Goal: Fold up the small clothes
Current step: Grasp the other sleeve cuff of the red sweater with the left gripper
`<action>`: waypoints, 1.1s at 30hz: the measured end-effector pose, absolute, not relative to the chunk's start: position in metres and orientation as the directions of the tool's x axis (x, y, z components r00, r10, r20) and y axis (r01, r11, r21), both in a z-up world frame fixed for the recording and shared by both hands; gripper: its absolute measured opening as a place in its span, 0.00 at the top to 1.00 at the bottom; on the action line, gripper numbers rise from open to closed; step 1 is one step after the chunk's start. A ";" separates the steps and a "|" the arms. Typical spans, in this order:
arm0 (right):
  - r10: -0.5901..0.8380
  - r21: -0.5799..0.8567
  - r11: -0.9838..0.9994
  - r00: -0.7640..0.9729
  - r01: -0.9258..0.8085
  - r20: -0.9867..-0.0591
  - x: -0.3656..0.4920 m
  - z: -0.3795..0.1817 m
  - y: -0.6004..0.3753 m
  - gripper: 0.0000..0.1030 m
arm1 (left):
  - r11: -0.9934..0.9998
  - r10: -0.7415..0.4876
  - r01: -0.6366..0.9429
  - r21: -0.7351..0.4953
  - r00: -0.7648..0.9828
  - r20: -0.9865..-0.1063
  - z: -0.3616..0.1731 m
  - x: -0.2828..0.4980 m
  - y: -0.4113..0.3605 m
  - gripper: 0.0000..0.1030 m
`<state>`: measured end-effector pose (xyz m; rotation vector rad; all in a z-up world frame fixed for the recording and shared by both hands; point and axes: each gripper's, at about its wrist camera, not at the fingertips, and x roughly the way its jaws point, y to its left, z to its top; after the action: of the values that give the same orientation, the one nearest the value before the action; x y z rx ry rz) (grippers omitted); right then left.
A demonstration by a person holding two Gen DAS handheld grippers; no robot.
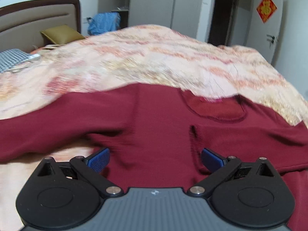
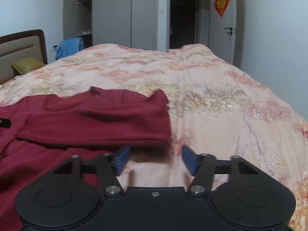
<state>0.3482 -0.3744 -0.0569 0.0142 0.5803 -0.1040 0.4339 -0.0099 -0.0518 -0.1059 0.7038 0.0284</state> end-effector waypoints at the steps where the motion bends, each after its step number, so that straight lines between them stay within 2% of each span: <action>1: -0.077 -0.005 0.996 0.838 0.088 -0.540 0.343 -0.052 -0.370 0.20 | 0.993 0.009 -0.084 -0.086 0.766 -0.643 -0.046 0.425 0.001 0.00; 2: -0.054 0.010 0.997 0.845 0.070 -0.533 0.338 -0.048 -0.366 0.14 | 0.990 0.029 -0.110 -0.087 0.768 -0.640 -0.042 0.417 0.013 0.00; 4: -0.001 0.039 0.999 0.853 0.025 -0.523 0.328 -0.041 -0.355 0.07 | 0.980 0.070 -0.174 -0.100 0.765 -0.641 -0.036 0.400 0.043 0.00; 7: 0.090 0.078 0.995 0.852 -0.058 -0.516 0.315 -0.032 -0.334 0.01 | 0.944 0.124 -0.291 -0.157 0.752 -0.648 -0.035 0.374 0.100 0.00; 11: 0.184 0.124 0.982 0.832 -0.139 -0.523 0.298 -0.029 -0.300 0.01 | 0.846 0.270 -0.504 -0.174 0.687 -0.674 -0.044 0.348 0.175 0.00; 15: 0.241 0.139 0.971 0.813 -0.196 -0.530 0.285 -0.031 -0.267 0.01 | 0.736 0.374 -0.645 -0.205 0.640 -0.671 -0.054 0.335 0.231 0.00; 19: 0.282 0.167 0.959 0.788 -0.228 -0.547 0.281 -0.039 -0.247 0.01 | 0.650 0.369 -0.686 -0.326 0.660 -0.654 -0.063 0.332 0.268 0.00; 22: 0.293 0.175 0.956 0.770 -0.235 -0.567 0.280 -0.045 -0.237 0.01 | 0.624 0.392 -0.688 -0.370 0.686 -0.613 -0.065 0.336 0.277 0.03; 24: 0.293 0.174 0.956 0.765 -0.237 -0.573 0.279 -0.048 -0.233 0.01 | 0.609 0.413 -0.693 -0.384 0.692 -0.592 -0.065 0.338 0.283 0.14; 27: 0.291 0.177 0.957 0.758 -0.231 -0.584 0.279 -0.052 -0.231 0.01 | 0.592 0.435 -0.706 -0.390 0.687 -0.583 -0.066 0.347 0.288 0.38; 29: 0.286 0.180 0.958 0.754 -0.223 -0.591 0.278 -0.055 -0.232 0.01 | 0.579 0.456 -0.715 -0.392 0.683 -0.570 -0.068 0.352 0.290 0.63; 30: 0.284 0.183 0.959 0.752 -0.217 -0.595 0.278 -0.056 -0.233 0.01 | 0.576 0.461 -0.716 -0.396 0.684 -0.566 -0.067 0.355 0.292 0.66; 32: 0.284 0.192 0.959 0.748 -0.210 -0.600 0.278 -0.059 -0.236 0.01 | 0.577 0.460 -0.707 -0.409 0.695 -0.553 -0.066 0.361 0.295 0.91; 33: 0.284 0.194 0.959 0.747 -0.208 -0.601 0.278 -0.060 -0.238 0.01 | 0.584 0.465 -0.704 -0.403 0.698 -0.545 -0.063 0.364 0.294 0.93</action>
<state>0.2784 -0.2380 -0.0597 0.1177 0.6760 0.2699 0.3643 0.2938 -0.0628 -0.6440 0.4075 0.7044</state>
